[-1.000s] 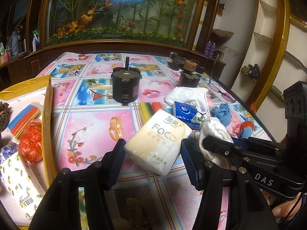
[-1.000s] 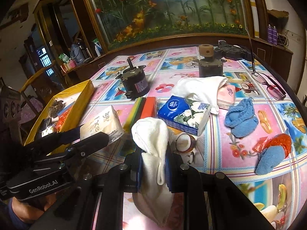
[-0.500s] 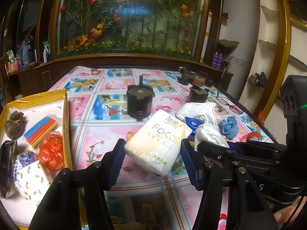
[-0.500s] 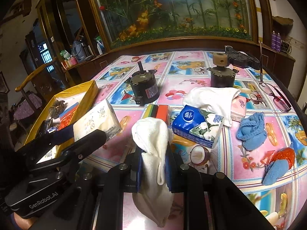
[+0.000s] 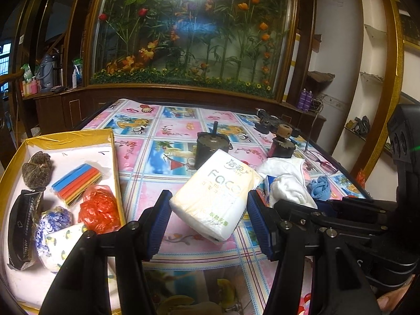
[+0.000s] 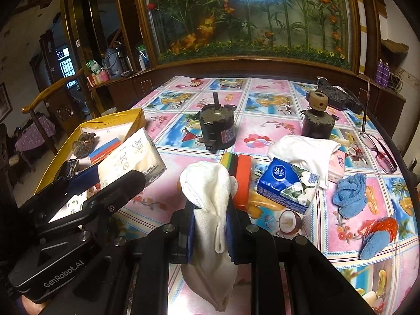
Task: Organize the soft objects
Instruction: 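Carry the Face tissue pack and white cloth over the yellow box with both grippers, then lower both items into the yellow box and open both grippers, then grasp the bagged striped sponges with the left gripper while the right grasps the blue Vinda tissue pack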
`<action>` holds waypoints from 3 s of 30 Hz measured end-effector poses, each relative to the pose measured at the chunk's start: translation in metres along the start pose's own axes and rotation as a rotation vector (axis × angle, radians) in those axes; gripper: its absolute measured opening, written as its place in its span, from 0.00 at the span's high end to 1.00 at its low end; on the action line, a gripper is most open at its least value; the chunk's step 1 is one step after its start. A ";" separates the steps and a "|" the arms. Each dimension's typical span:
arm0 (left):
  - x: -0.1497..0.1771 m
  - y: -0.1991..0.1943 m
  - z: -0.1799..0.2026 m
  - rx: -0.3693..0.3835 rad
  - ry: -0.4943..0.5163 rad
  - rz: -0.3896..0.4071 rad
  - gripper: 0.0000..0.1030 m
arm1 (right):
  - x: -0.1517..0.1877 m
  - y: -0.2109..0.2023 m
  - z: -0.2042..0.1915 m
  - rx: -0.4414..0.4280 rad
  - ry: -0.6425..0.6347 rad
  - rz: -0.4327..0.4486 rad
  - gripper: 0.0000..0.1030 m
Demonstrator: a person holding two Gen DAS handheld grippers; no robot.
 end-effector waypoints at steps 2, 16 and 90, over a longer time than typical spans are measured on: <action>-0.002 -0.005 -0.006 -0.003 -0.012 0.014 0.44 | -0.001 -0.001 -0.006 0.000 -0.012 0.001 0.80; -0.012 -0.058 -0.129 -0.165 -0.220 0.115 0.44 | -0.036 -0.004 -0.098 -0.117 -0.108 0.013 0.80; -0.005 -0.007 -0.015 0.014 -0.143 -0.080 0.09 | -0.036 0.095 0.101 -0.121 0.144 -0.116 0.38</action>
Point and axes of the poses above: each gripper's, at about its wrist camera, not at the fingertips, and y roughly the way its jaws point, z to its right, x to its underside, the point moved 10 cm from there along y, roughly the way its jaws point, and after that the axes turned 13 degrees about x, right-handed, at the moved point
